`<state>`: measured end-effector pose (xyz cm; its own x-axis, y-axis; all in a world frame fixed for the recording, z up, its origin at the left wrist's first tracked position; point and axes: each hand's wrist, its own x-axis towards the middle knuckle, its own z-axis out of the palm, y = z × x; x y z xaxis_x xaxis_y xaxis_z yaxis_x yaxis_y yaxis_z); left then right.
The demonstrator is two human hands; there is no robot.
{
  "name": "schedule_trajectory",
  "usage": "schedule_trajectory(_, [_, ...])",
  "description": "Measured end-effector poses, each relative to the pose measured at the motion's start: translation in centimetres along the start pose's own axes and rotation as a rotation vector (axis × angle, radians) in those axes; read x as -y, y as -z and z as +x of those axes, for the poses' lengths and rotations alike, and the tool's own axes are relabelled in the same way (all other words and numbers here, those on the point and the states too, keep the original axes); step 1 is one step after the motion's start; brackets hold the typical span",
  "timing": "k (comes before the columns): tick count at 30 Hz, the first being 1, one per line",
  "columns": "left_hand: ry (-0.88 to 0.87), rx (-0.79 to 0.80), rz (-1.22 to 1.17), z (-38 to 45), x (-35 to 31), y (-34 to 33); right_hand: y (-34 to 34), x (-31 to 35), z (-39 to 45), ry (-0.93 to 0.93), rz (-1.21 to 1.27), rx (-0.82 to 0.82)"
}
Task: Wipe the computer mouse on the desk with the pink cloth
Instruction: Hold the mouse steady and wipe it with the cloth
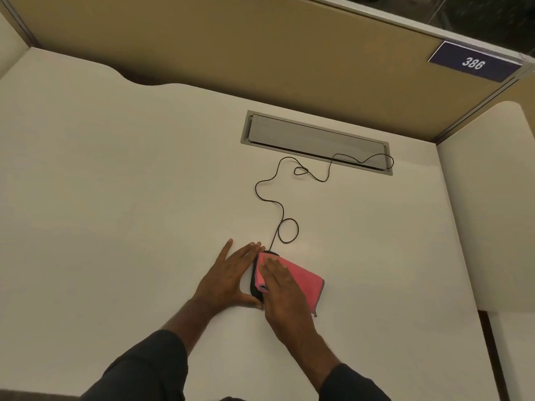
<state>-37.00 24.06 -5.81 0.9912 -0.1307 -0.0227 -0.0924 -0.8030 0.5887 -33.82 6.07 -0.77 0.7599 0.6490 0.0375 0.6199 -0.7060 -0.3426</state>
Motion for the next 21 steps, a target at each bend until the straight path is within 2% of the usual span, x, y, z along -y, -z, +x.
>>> schedule_trajectory(5, [0.012, 0.013, 0.011, 0.0, -0.1, -0.1, 0.3, -0.3, -0.7, 0.060, 0.011, -0.061])
schedule_trajectory(11, [0.012, 0.004, 0.016, 0.1, 0.3, -0.5, 1.7, 0.1, -0.9, -0.049, 0.163, 0.020])
schedule_trajectory(13, [0.000, 0.000, 0.014, 0.1, 0.4, -0.5, 3.3, 0.2, -0.4, -0.202, 0.345, 0.143])
schedule_trajectory(15, [-0.005, 0.009, 0.009, 0.2, 0.5, -0.3, 5.1, -0.3, 0.7, -0.364, 0.590, 0.192])
schedule_trajectory(18, [-0.012, 0.014, 0.002, 0.2, 0.5, -0.1, 6.8, -2.3, 2.8, -0.650, 0.938, 0.040])
schedule_trajectory(21, [-0.010, 0.014, 0.012, 0.1, 0.3, 0.1, 7.0, -4.1, 4.2, -0.868, 1.100, -0.127])
